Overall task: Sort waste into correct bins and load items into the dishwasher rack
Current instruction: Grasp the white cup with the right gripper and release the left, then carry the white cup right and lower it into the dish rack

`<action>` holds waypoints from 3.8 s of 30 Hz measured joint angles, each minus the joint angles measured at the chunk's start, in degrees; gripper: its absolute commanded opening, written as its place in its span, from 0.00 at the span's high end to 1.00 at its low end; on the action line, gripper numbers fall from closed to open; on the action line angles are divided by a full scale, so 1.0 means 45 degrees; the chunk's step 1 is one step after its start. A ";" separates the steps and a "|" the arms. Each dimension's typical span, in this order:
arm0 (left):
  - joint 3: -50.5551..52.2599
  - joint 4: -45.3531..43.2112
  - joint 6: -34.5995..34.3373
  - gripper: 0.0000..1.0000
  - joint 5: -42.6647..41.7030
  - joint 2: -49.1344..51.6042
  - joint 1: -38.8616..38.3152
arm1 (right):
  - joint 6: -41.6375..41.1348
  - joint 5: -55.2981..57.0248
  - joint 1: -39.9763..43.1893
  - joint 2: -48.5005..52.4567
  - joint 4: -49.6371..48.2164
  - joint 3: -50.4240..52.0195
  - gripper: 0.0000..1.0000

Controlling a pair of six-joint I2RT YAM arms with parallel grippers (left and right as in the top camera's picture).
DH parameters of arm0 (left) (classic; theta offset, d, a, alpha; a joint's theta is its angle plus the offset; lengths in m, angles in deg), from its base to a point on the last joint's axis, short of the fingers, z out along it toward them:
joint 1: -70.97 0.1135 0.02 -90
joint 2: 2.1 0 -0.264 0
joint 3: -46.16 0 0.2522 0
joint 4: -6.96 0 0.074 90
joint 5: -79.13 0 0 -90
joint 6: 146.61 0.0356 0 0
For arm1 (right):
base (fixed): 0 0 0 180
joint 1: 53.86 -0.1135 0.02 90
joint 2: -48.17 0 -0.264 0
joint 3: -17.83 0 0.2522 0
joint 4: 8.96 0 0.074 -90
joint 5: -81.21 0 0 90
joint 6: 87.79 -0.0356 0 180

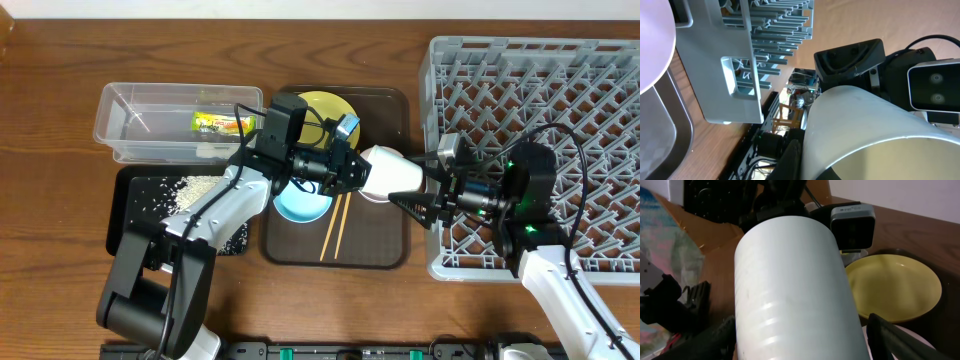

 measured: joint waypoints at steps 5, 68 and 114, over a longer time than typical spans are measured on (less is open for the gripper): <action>0.0000 0.0000 -0.0146 0.94 -0.0005 0.0000 0.0000 | 0.0000 0.0005 0.0000 0.0000 -0.0102 0.0000 0.18; -0.0015 0.1724 0.2788 0.65 0.3876 0.0000 0.0044 | 0.0005 0.2361 -0.0384 0.0010 0.0903 -0.0010 0.49; -0.0034 0.8874 0.8072 0.53 1.3104 -0.4789 0.2909 | -0.1894 1.4197 0.4124 0.0005 1.5820 -0.7310 0.67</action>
